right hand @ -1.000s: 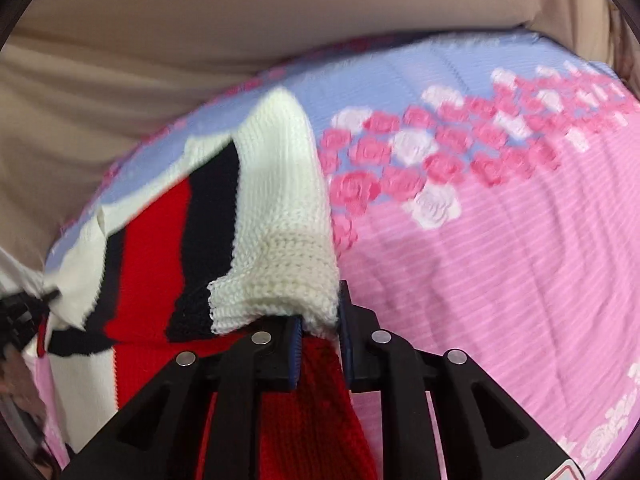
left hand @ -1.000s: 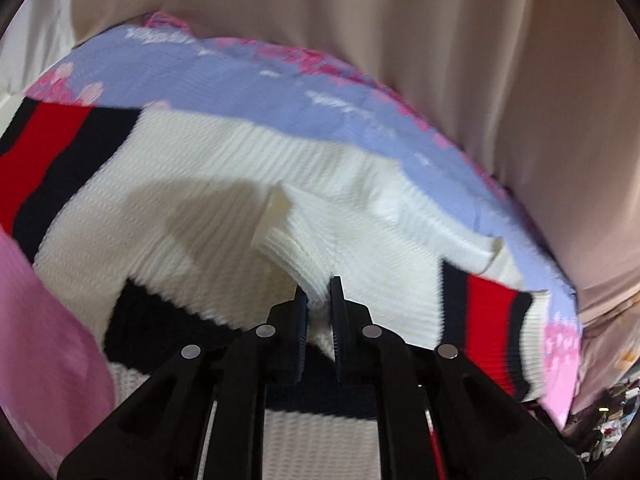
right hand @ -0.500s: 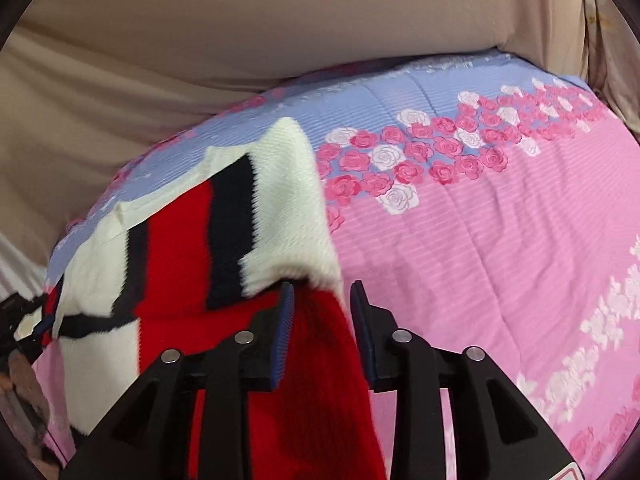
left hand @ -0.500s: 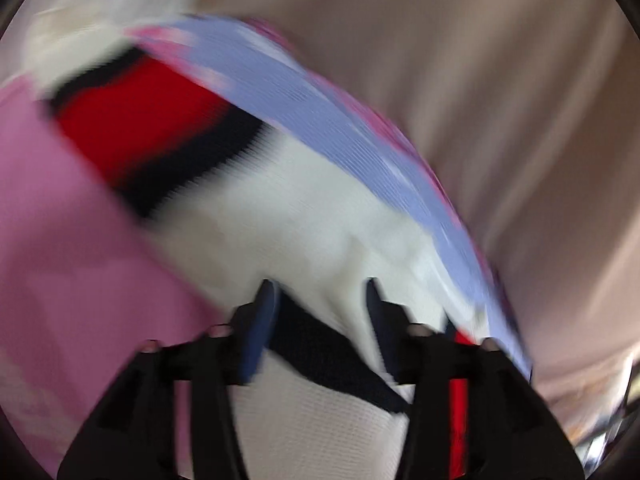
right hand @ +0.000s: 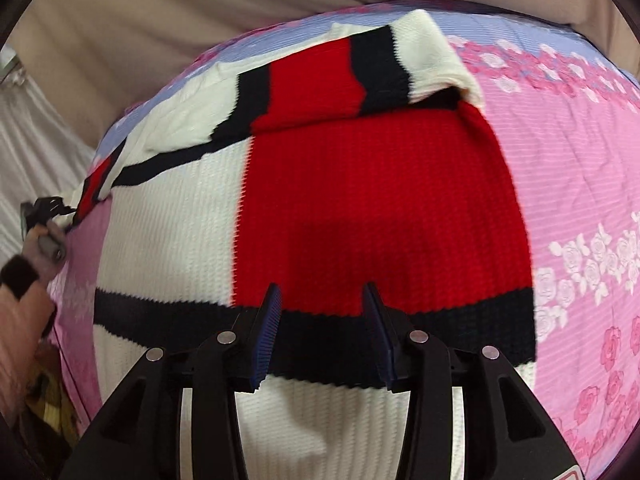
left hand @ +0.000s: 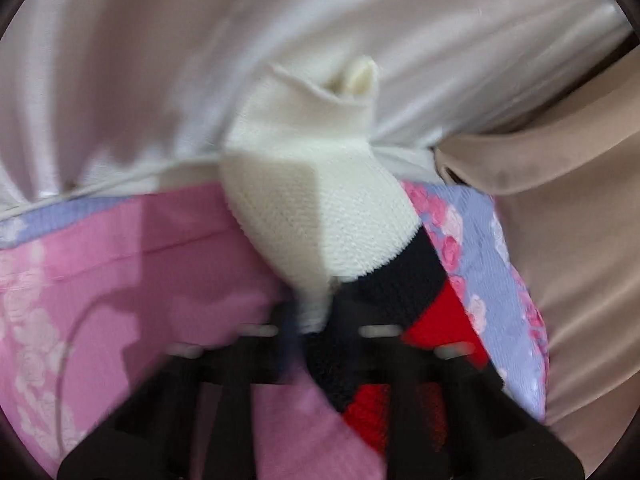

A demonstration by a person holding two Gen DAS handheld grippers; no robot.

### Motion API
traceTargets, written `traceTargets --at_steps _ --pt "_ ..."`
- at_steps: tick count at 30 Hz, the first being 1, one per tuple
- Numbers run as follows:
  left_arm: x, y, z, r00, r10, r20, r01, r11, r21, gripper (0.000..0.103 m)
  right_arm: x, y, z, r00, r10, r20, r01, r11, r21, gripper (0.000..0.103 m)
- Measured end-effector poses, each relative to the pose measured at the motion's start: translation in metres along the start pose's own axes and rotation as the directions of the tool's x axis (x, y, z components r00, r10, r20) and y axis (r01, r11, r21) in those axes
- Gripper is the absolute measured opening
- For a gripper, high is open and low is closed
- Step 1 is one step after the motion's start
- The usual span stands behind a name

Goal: Fold small clothes

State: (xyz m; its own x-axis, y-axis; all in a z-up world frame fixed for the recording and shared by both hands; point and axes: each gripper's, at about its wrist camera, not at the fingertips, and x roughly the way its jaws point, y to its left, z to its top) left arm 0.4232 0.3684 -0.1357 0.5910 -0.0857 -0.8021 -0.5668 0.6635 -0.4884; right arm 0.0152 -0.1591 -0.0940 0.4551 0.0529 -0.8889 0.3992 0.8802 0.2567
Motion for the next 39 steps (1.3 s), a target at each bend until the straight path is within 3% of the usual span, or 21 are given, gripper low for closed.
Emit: traceTargets --at_steps 3,6,9,11,12,13,14,16,17,18,20,22,23,27,30,34,37,39 --pt "-0.028 -0.037 -0.006 0.995 -0.082 0.049 0.076 0.991 0.108 0.006 -0.005 0.005 0.0 1.0 0.005 0.02 -0.004 1.0 -0.014 0.047" --pt "-0.086 -0.113 -0.04 0.972 -0.222 0.082 0.182 0.923 0.34 0.006 -0.01 0.001 -0.002 1.0 0.014 0.028 -0.014 1.0 0.001 0.047" --pt "-0.139 -0.187 -0.094 0.921 -0.389 0.002 0.339 0.804 0.489 0.006 -0.014 -0.01 0.001 0.998 0.03 0.049 -0.033 0.998 0.048 0.047" --pt "-0.167 -0.239 -0.153 0.863 -0.49 -0.126 0.47 0.685 0.557 0.007 -0.018 -0.019 0.001 0.997 0.035 0.067 -0.04 0.996 0.074 0.047" --pt "-0.173 -0.253 -0.177 0.845 -0.507 -0.172 0.504 0.644 0.576 0.007 -0.02 -0.024 0.001 0.997 0.032 0.077 -0.039 0.996 0.086 0.047" --pt "-0.178 -0.271 -0.216 0.82 -0.515 -0.251 0.55 0.585 0.596 0.008 -0.022 -0.029 0.0 0.996 0.03 0.084 -0.038 0.995 0.095 0.048" --pt "-0.177 -0.283 -0.254 0.806 -0.498 -0.319 0.577 0.542 0.611 0.011 -0.024 -0.035 -0.001 0.996 0.027 0.09 -0.036 0.994 0.105 0.049" --pt "-0.162 -0.292 -0.324 0.805 -0.416 -0.423 0.591 0.496 0.636 0.019 -0.026 -0.049 -0.002 0.995 0.012 0.095 -0.024 0.991 0.131 0.052" --pt "-0.151 -0.29 -0.353 0.812 -0.367 -0.454 0.584 0.498 0.641 0.033 -0.028 -0.057 -0.002 0.995 0.005 0.096 -0.019 0.989 0.145 0.052" --pt "-0.14 -0.284 -0.377 0.818 -0.318 -0.479 0.574 0.507 0.643 0.038 -0.03 -0.065 -0.001 0.995 -0.004 0.098 -0.012 0.987 0.161 0.053" --pt "-0.126 -0.259 -0.411 0.825 -0.245 -0.509 0.553 0.537 0.637 0.037 -0.037 -0.079 0.003 0.993 -0.027 0.112 0.007 0.984 0.176 0.053" --pt "-0.126 -0.234 -0.417 0.824 -0.226 -0.519 0.545 0.567 0.618 0.038 -0.045 -0.086 0.014 0.988 -0.047 0.148 0.024 0.988 0.155 0.055" --pt "-0.125 -0.226 -0.414 0.832 -0.219 -0.51 0.532 0.577 0.62 0.039 -0.046 -0.087 0.022 0.986 -0.045 0.162 0.023 0.99 0.137 0.058" --pt "-0.135 -0.19 -0.381 0.89 -0.197 -0.412 0.439 0.616 0.654 0.045 -0.033 -0.075 0.062 0.983 0.004 0.184 -0.014 0.998 0.053 0.061" --pt "-0.124 -0.177 -0.341 0.918 -0.183 -0.353 0.374 0.696 0.612 0.051 -0.007 -0.048 0.107 0.982 0.052 0.182 -0.046 0.998 -0.034 0.066" --pt "-0.087 -0.16 -0.284 0.928 -0.185 -0.323 0.315 0.854 0.415 0.051 0.032 -0.023 0.16 0.981 0.071 0.181 -0.062 0.996 -0.059 0.067" --pt "-0.066 -0.147 -0.254 0.925 -0.202 -0.321 0.3 0.908 0.293 0.051 0.063 -0.015 0.194 0.985 0.09 0.15 -0.09 0.996 -0.009 0.068" --pt "-0.052 -0.145 -0.249 0.915 -0.207 -0.346 0.301 0.921 0.246 0.042 0.083 -0.011 0.206 0.989 0.084 0.119 -0.086 0.996 0.009 0.066"
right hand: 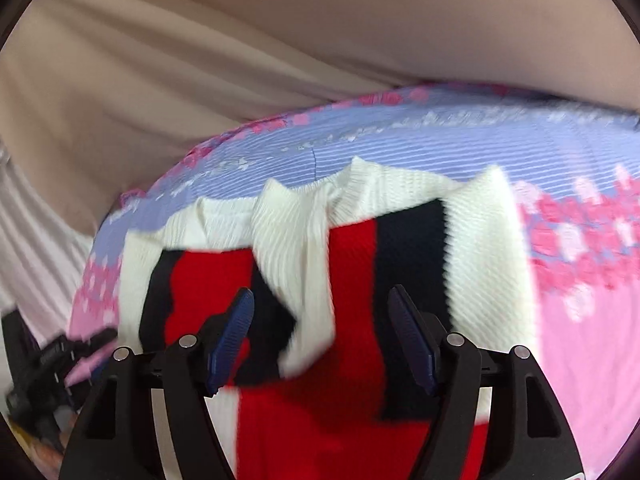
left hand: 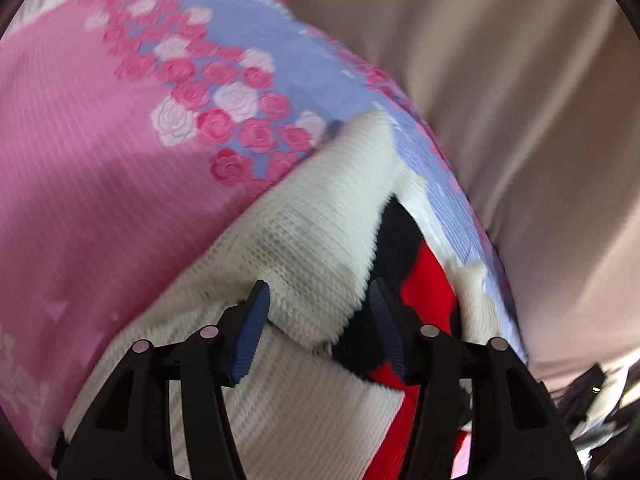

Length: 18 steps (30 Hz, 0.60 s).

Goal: Fold small clothes

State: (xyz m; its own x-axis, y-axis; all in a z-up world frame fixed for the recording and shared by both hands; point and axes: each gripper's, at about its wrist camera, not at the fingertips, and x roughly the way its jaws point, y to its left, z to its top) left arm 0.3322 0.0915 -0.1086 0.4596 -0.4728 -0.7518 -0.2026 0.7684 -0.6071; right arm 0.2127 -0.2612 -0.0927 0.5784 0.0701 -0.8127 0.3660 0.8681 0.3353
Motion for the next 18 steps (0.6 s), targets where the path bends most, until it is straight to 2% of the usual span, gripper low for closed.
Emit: traceTargets --at_steps 1,2,3,5,7,8,9,11,12,13,15,18 --pt "0.004 0.007 0.003 1.0 -0.005 -0.005 0.005 1.0 -0.015 0.035 0.012 0.002 0.004 1.0 0.011 -0.029 -0.011 1.0 -0.003 0.057" --pt "0.005 0.007 0.006 1.0 0.012 0.005 -0.012 1.0 -0.014 0.017 0.016 0.003 0.006 0.998 0.03 -0.051 -0.03 1.0 0.001 0.009" --pt "0.004 0.007 0.009 0.999 0.028 0.02 -0.028 1.0 -0.007 0.006 0.009 0.001 0.009 0.996 0.076 -0.037 -0.075 0.996 0.044 0.007" --pt "-0.008 0.009 0.014 0.996 0.036 0.081 -0.036 0.999 -0.003 0.006 -0.026 -0.007 0.013 0.981 0.171 0.091 -0.181 0.977 0.111 0.007" --pt "-0.016 0.011 0.022 0.992 0.058 0.112 -0.059 0.998 0.008 0.006 -0.07 -0.029 0.005 0.957 0.183 0.226 -0.225 0.958 0.176 0.007" --pt "-0.016 0.013 0.025 0.993 0.063 0.103 -0.064 0.998 0.008 0.006 -0.078 -0.044 -0.005 0.953 0.161 0.255 -0.219 0.952 0.215 0.007" --pt "-0.016 0.016 0.026 0.995 0.062 0.084 -0.062 0.998 -0.003 0.006 -0.076 -0.061 -0.017 0.962 0.106 0.25 -0.172 0.95 0.259 0.008" --pt "-0.019 0.015 0.018 0.999 0.02 0.042 -0.02 1.0 -0.007 0.007 -0.052 -0.087 -0.038 0.991 0.012 0.132 -0.054 0.947 0.316 0.008" --pt "-0.021 0.013 0.012 1.0 0.003 0.027 -0.003 1.0 0.004 0.012 -0.04 -0.098 -0.049 0.997 0.007 0.073 -0.033 0.935 0.354 0.008" --pt "-0.023 0.008 0.002 1.0 -0.022 0.004 0.022 1.0 0.019 0.014 -0.034 -0.107 -0.06 0.998 0.027 0.053 -0.046 0.919 0.392 0.008" --pt "-0.025 0.005 -0.015 0.998 -0.053 -0.036 0.053 0.998 0.016 0.041 -0.033 -0.111 -0.07 0.997 0.04 0.069 -0.065 0.911 0.408 0.01" --pt "-0.014 0.002 -0.041 0.989 -0.101 -0.104 0.096 0.994 -0.049 0.048 -0.034 -0.106 -0.071 0.996 0.037 0.083 -0.067 0.917 0.394 0.013"
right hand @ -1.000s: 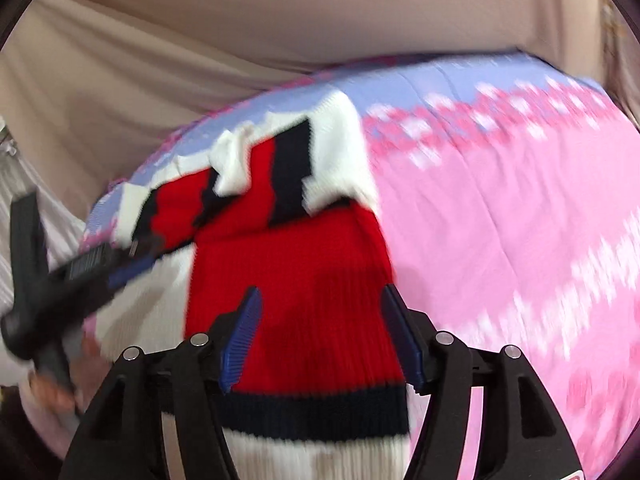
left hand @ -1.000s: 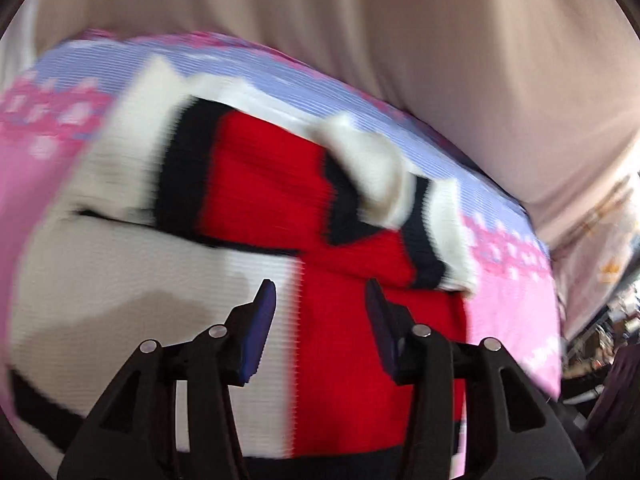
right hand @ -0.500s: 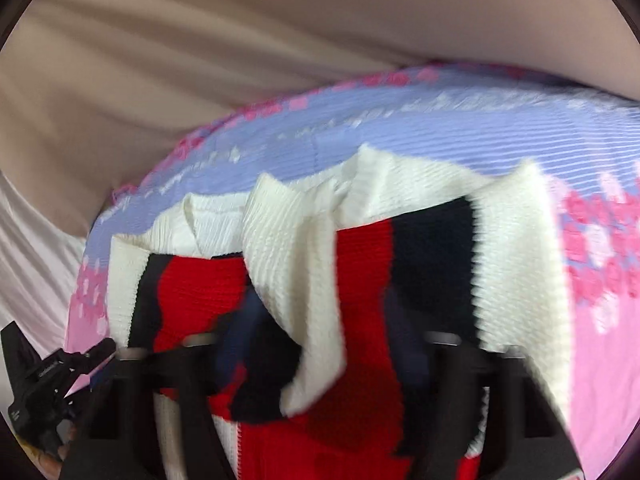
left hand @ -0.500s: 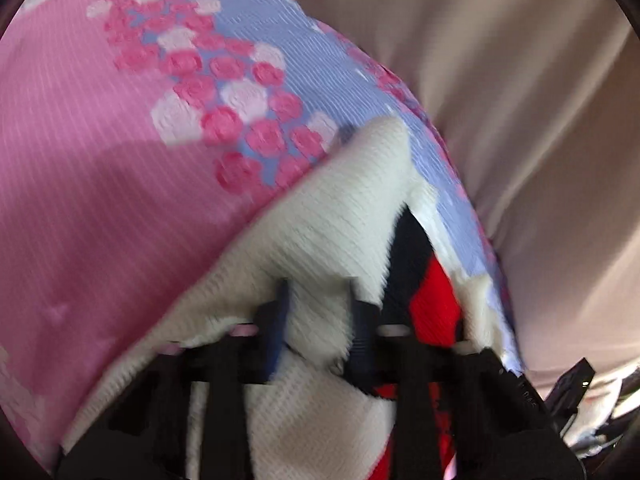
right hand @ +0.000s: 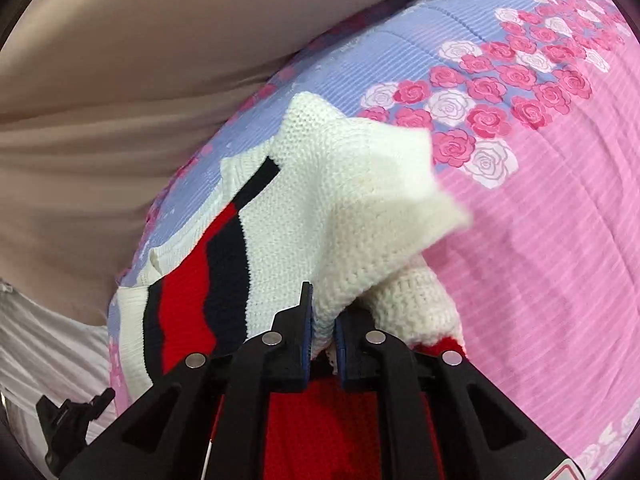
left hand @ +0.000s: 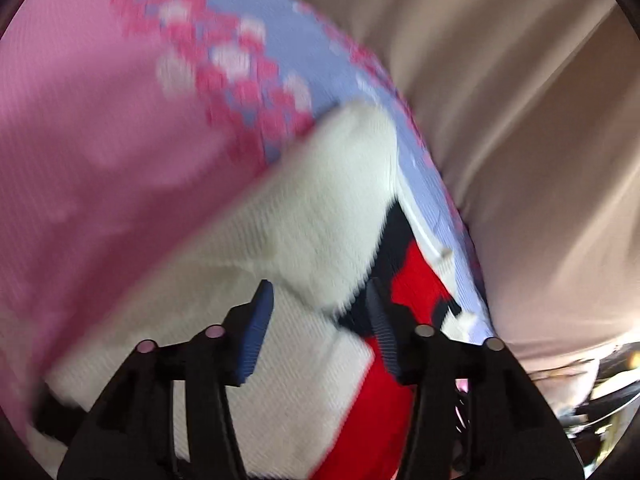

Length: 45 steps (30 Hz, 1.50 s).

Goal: Fold small clothes

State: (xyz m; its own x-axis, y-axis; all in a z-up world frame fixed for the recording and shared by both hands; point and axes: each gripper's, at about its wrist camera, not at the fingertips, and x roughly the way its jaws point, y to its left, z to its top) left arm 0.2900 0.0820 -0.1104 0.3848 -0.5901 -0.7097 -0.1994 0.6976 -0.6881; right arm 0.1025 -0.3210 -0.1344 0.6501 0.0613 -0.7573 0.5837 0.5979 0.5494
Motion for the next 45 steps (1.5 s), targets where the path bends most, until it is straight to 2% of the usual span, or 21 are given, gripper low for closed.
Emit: traceTargets --at_steps 2,5,6,9,10,11,12,13,16,18,19,23,25,28,30,31,35,38,40,42,45 --pt "0.012 0.0 -0.003 1.0 0.012 -0.015 -0.013 1.0 -0.028 0.048 -0.002 0.002 0.003 1.0 0.004 0.003 -0.004 1.0 0.002 0.021" --pt "0.027 0.001 0.014 0.999 0.034 0.037 -0.031 0.996 -0.085 0.044 -0.01 0.0 0.01 1.0 0.018 0.025 -0.019 1.0 0.024 0.035" --pt "0.029 0.002 0.021 0.998 0.037 0.054 -0.031 0.995 -0.097 0.034 -0.012 -0.001 0.013 0.999 0.015 0.032 -0.015 1.0 0.025 0.041" --pt "0.028 0.006 0.044 0.995 0.037 0.095 -0.024 0.991 -0.13 0.01 -0.013 -0.003 0.022 0.999 -0.005 0.051 0.004 1.0 0.029 0.043" --pt "0.02 0.006 0.05 0.99 0.038 0.134 -0.022 0.992 -0.121 0.009 -0.015 -0.004 0.024 0.998 -0.002 0.055 -0.001 0.999 0.04 0.043" --pt "0.012 0.007 0.054 0.986 0.037 0.163 -0.019 0.993 -0.112 0.009 -0.017 -0.004 0.027 0.998 0.015 0.061 -0.018 0.999 0.047 0.039" --pt "0.003 0.008 0.056 0.982 0.028 0.188 -0.008 0.994 -0.109 0.009 -0.022 0.0 0.028 0.996 0.052 0.072 -0.055 0.998 0.043 0.018" --pt "-0.005 0.011 0.058 0.978 0.022 0.205 0.003 0.993 -0.119 0.009 -0.025 0.007 0.03 0.994 0.076 0.073 -0.077 0.997 0.02 0.006" --pt "-0.007 0.025 0.061 0.978 0.052 0.202 -0.022 0.989 -0.146 0.009 -0.028 0.031 0.024 0.994 0.079 0.073 -0.072 0.993 -0.091 0.007" --pt "0.0 0.036 0.06 0.979 0.089 0.184 -0.061 0.986 -0.155 0.009 -0.012 0.027 0.017 0.999 -0.015 0.042 0.02 0.991 -0.134 0.007" --pt "0.001 0.039 0.057 0.979 0.081 0.189 -0.051 0.986 -0.156 0.009 -0.003 0.022 0.015 0.999 -0.034 0.026 0.037 0.993 -0.116 0.007" --pt "0.003 0.03 0.056 0.977 0.099 0.188 -0.08 0.991 -0.106 0.01 -0.014 -0.007 0.018 0.998 -0.003 0.065 0.004 1.0 -0.016 0.007" --pt "0.008 0.027 0.057 0.977 0.107 0.183 -0.092 0.992 -0.09 0.011 -0.019 -0.01 0.021 0.997 -0.025 0.076 0.029 0.998 -0.049 0.007" --pt "0.006 0.025 0.051 0.974 0.134 0.184 -0.131 0.991 -0.029 0.012 0.0 -0.016 0.019 0.994 -0.106 0.005 0.105 0.987 -0.118 0.004" --pt "0.005 0.019 0.046 0.974 0.156 0.167 -0.162 0.986 0.024 0.014 -0.011 -0.003 0.02 0.992 -0.123 0.021 0.125 0.98 -0.158 0.005" --pt "0.003 0.018 0.044 0.975 0.153 0.158 -0.161 0.986 0.039 0.014 -0.02 0.002 0.017 0.992 -0.124 0.04 0.129 0.976 -0.173 0.011" --pt "-0.027 0.015 0.025 0.98 0.129 0.148 -0.149 0.981 0.128 0.04 -0.068 0.009 -0.015 0.984 -0.143 0.104 0.165 0.953 -0.255 0.046" --pt "-0.054 0.025 0.001 0.979 0.15 0.139 -0.176 0.964 0.198 0.042 -0.092 -0.005 -0.058 0.98 -0.189 0.063 0.199 0.929 -0.311 0.048" --pt "-0.078 0.039 -0.022 0.968 0.201 0.15 -0.233 0.942 0.24 0.042 -0.107 -0.024 -0.089 0.976 -0.217 0.01 0.209 0.925 -0.316 0.048" --pt "-0.099 0.055 -0.044 0.957 0.246 0.156 -0.279 0.926 0.253 0.042 -0.126 -0.047 -0.123 0.971 -0.234 -0.046 0.21 0.931 -0.298 0.048" --pt "-0.12 0.081 -0.075 0.952 0.283 0.116 -0.303 0.922 0.24 0.044 -0.14 -0.069 -0.165 0.962 -0.241 -0.129 0.199 0.942 -0.272 0.048"
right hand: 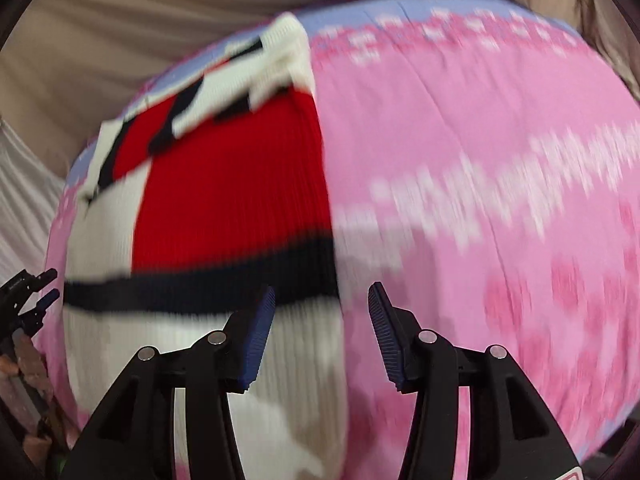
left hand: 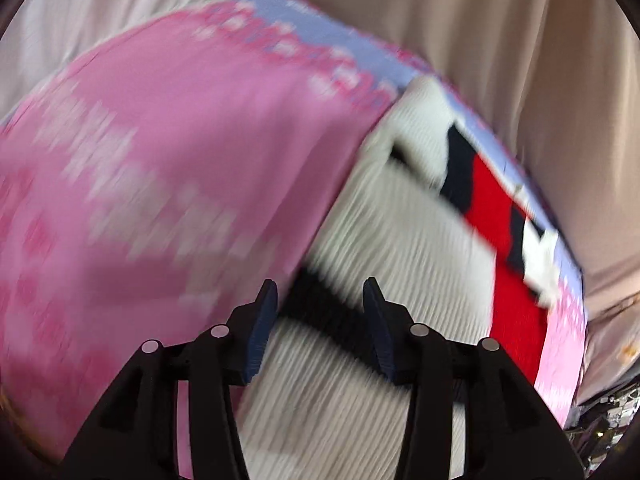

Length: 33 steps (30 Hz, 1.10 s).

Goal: Fold small clothes

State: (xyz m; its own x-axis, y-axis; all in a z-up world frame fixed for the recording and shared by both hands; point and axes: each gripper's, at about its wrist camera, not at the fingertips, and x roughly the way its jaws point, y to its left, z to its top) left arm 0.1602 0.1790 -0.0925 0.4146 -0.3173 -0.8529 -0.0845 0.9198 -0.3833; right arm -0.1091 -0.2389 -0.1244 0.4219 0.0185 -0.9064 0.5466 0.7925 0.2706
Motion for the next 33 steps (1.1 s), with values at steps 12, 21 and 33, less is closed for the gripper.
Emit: traceTargets --at_steps 12,21,33 --pt "-0.02 0.029 -0.091 0.992 -0.091 -0.089 0.074 0.982 -0.176 0.083 -0.003 -0.01 -0.059 0.974 0.223 -0.025 -0.221 0.973 0.066 0.067" --pt "-0.014 0.009 -0.081 0.981 -0.079 -0.177 0.085 0.996 0.023 0.057 0.005 0.017 -0.049 0.976 0.215 -0.039 -0.218 0.973 -0.076 0.058" --pt "-0.031 0.029 -0.087 0.981 -0.143 -0.132 0.148 0.988 0.032 0.011 -0.017 0.02 -0.03 0.972 0.233 -0.041 -0.236 0.946 -0.221 0.01"
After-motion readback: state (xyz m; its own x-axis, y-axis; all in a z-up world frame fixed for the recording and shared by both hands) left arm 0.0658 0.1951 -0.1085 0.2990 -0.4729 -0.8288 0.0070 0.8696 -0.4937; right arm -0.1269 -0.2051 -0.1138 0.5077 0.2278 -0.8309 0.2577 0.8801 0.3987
